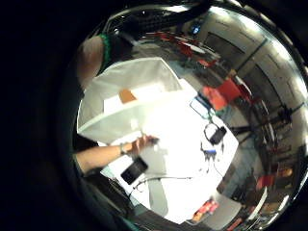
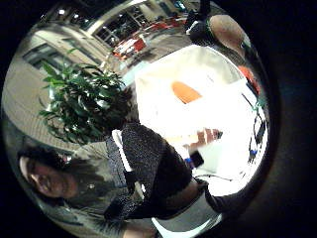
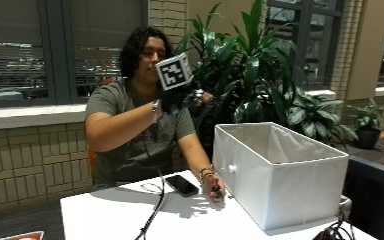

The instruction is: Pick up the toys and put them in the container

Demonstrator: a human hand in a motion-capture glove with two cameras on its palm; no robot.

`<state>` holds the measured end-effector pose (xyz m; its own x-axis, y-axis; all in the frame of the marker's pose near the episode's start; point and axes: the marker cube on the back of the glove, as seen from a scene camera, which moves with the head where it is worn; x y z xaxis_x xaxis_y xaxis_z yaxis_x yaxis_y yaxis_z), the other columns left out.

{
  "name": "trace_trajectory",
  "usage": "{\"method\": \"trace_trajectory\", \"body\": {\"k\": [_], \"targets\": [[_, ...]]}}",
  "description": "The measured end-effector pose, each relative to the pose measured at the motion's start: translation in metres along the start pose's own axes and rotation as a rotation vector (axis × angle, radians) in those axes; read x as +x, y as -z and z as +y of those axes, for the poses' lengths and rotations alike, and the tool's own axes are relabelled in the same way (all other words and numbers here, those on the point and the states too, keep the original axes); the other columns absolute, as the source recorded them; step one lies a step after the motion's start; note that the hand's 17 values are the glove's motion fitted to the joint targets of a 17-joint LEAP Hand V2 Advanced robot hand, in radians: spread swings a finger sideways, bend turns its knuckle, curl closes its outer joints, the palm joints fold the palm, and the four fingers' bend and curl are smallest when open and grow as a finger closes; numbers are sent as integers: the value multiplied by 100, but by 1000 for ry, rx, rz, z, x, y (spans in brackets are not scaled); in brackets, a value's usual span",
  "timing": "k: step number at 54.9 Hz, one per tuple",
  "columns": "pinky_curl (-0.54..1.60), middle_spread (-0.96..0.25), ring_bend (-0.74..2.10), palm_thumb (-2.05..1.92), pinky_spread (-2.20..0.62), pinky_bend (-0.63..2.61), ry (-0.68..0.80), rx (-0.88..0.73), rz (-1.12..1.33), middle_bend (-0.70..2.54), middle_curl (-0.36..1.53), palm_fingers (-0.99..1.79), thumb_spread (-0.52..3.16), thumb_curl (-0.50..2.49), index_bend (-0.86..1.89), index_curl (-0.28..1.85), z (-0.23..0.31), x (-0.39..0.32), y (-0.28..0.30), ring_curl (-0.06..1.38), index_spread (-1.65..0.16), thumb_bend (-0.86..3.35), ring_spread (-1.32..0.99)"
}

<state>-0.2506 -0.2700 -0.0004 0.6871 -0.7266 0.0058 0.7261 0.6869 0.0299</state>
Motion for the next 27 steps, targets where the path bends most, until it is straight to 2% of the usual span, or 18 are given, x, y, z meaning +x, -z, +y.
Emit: {"method": "trace_trajectory", "body": {"k": [3,8,14,21,27], "targets": [[40,-19,77,-15,-4,70,-10,-32,-37,59,45,7,116,13,51,56,43,-11,-2,38,-40,-10,-34],[40,-19,77,-15,-3,70,-271,-82,-229,56,43,8,115,12,48,54,108,-38,-6,39,-41,-10,-34],[40,-18,73,-14,-2,70,-449,-178,-191,53,42,7,114,12,45,53,181,-30,-30,37,-41,-9,-32],[40,-16,68,-14,-1,72,-538,-211,-159,50,41,3,112,11,39,51,228,-31,-47,36,-41,-9,-31],[39,-16,65,-14,-1,72,-576,-197,-133,46,40,2,111,11,35,49,243,-32,-47,34,-41,-9,-30]]}}
